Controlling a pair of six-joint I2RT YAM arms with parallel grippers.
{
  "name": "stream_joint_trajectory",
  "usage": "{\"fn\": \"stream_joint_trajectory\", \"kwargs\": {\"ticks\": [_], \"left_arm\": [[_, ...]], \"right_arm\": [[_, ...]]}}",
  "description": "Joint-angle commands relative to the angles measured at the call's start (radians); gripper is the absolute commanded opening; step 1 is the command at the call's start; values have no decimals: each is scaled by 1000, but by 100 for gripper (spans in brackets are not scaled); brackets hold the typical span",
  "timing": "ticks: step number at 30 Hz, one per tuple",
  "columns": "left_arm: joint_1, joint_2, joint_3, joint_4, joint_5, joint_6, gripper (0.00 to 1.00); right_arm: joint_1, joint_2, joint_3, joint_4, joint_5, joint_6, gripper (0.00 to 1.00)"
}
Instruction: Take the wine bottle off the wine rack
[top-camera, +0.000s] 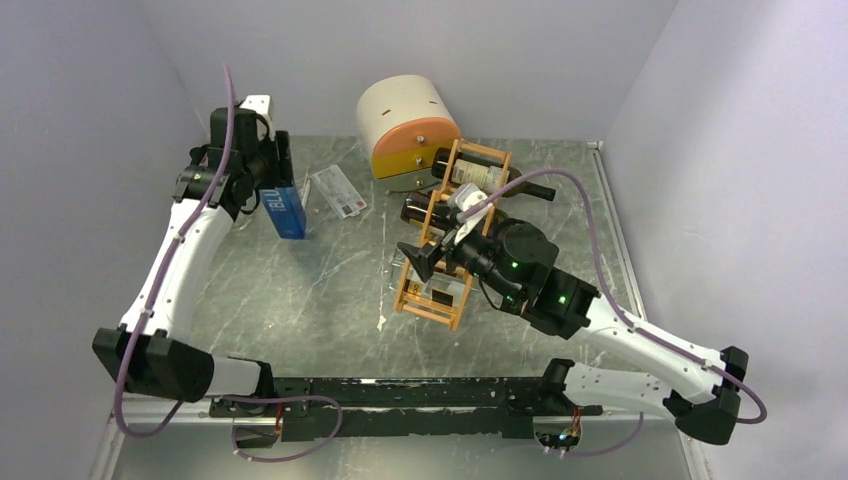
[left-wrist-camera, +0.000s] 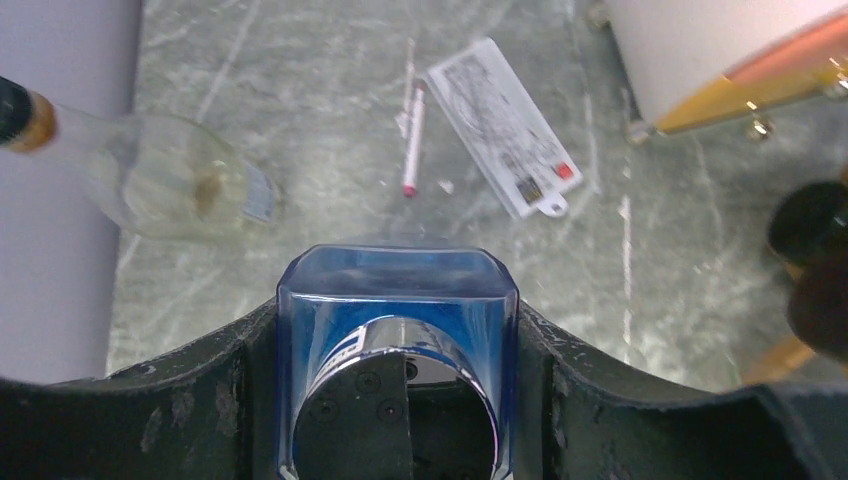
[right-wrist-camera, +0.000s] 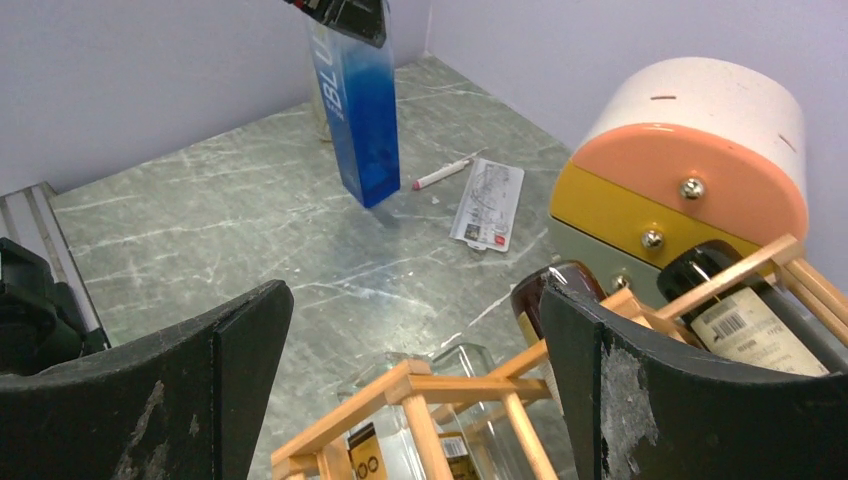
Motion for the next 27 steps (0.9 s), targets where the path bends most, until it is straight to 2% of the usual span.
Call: {"fn": "stream_joint_trajectory", "kwargs": {"ticks": [1, 6, 18, 27], "left_arm": [[73, 18, 54, 273, -10, 89, 7], [151, 63, 32, 371, 71, 148, 7], [197, 136, 5, 453, 100, 178, 7], [216, 203, 14, 417, 79, 163, 7]], "right_arm": [[-6, -56, 34, -73, 62, 31, 100], [-5, -104, 30, -108, 96, 48, 100], [-4, -69, 91, -173, 98, 74, 100], [-5, -68, 94, -194, 127, 87, 100]]}}
